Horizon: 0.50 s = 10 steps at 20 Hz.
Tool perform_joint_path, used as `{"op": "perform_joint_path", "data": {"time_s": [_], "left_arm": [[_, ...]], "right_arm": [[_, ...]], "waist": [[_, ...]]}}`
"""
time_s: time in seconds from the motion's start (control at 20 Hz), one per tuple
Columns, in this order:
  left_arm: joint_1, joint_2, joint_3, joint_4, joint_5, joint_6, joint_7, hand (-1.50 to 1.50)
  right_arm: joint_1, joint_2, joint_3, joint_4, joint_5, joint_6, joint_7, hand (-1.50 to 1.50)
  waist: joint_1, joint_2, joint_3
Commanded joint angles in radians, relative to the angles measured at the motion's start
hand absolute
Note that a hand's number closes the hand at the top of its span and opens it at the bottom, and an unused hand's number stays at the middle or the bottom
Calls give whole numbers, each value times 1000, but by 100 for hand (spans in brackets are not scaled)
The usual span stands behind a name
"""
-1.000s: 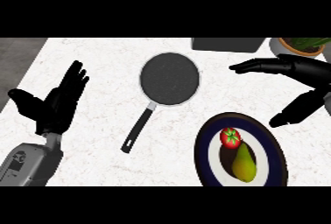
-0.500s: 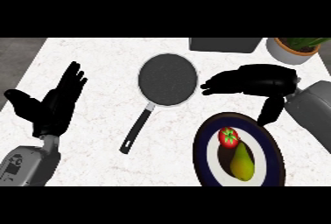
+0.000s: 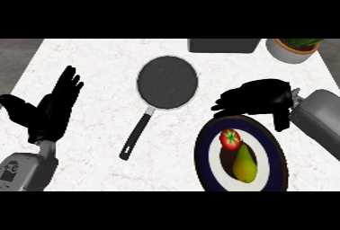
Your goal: Pick the tomato from the plate and place it in the pan
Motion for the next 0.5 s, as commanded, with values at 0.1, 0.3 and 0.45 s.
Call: {"op": "perform_joint_path", "data": {"time_s": [0.1,0.3,0.45], "left_arm": [[32,-18,0,-48,-38,23,36,0],[53,-24,33,-71,-45,5,40,0],[12,-53,28,-23,-59,-10,30,0]], "right_arm": [[30,-26,5,-80,142,-26,-40,-150],[27,38,-67,-57,194,-11,-20,-150],[94,64,-76,-144,201,6,12,-150]], "waist": [[-20,-7,0],[-16,-5,0],[-22,-5,0]]}}
